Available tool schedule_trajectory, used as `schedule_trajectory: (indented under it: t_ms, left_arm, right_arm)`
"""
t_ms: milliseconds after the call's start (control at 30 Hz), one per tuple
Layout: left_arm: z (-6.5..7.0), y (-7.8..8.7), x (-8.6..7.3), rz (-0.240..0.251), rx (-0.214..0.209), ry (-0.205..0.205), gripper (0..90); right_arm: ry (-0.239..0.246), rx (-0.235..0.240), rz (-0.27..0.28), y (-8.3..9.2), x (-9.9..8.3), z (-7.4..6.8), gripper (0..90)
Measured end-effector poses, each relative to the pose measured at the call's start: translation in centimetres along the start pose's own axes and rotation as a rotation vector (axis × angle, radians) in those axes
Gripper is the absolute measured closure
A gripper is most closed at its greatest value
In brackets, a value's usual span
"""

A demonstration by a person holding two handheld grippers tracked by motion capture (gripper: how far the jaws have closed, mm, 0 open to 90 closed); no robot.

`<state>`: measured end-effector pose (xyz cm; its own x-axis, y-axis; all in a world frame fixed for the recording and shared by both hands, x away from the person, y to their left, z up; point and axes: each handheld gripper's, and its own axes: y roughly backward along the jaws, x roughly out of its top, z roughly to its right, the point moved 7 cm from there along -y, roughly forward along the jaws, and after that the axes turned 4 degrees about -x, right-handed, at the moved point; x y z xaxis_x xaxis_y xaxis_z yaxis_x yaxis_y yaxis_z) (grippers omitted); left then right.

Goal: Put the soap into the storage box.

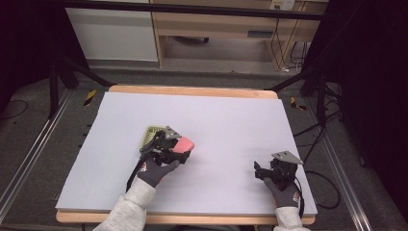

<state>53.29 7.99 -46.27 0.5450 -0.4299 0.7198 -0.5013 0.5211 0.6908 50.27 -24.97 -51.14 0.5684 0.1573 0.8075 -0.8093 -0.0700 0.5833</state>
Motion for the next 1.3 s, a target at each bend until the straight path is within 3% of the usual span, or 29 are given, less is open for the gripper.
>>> schedule_trajectory:
  t_ms: [600,1300]
  left_arm:
    - [-2.5,2.0,-0.3,0.028,0.042,0.041,37.5]
    - [-5.6,3.1,0.2,0.057,0.095,0.099,37.4]
  right_arm:
    - [0.000,0.002,0.001,0.0,0.0,-0.1,6.2]
    - [0.005,0.005,-0.001,0.0,0.0,-0.2,6.1]
